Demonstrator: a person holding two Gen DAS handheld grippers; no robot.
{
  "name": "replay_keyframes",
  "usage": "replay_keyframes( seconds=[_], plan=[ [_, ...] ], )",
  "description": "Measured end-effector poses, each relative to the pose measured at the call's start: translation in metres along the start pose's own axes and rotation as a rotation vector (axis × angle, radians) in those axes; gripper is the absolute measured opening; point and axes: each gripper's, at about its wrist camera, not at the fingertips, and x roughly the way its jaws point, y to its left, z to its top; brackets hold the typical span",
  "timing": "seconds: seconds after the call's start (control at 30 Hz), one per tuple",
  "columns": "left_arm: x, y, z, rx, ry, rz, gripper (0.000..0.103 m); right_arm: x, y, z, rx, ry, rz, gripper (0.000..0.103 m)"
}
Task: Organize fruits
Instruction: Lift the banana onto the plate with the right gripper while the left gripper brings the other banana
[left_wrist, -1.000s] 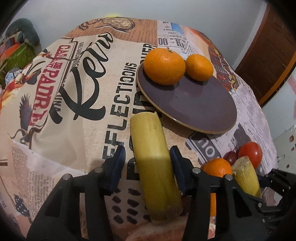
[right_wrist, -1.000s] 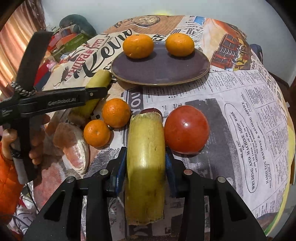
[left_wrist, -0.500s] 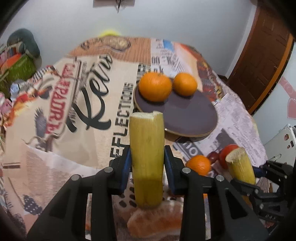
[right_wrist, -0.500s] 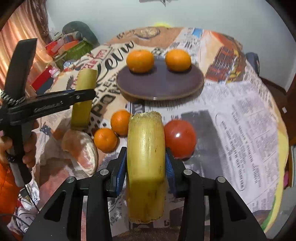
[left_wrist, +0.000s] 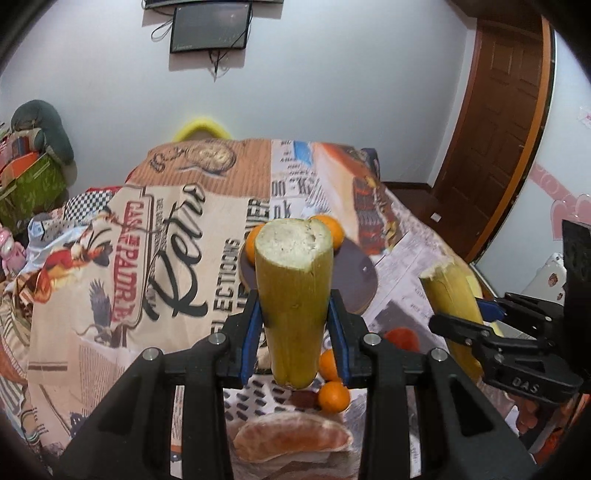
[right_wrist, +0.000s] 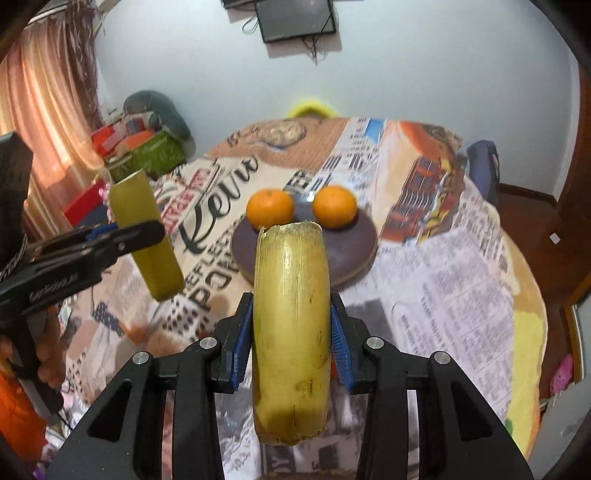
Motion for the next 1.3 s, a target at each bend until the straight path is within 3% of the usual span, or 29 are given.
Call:
replay_keyframes(
  seconds=[0.53, 1.3],
  plan=[
    [0.031, -0.010, 0.022, 0.025, -0.008, -0.025, 0.034, 0.018, -0.022, 0.047, -0.003, -0.072, -0.039, 0.035],
    [0.111, 0.010, 0.026, -0.015, 0.090, -0.043, 0.034, 0.110, -0.037, 0.070, -0.035, 0.022, 0.011, 0.035]
  ],
)
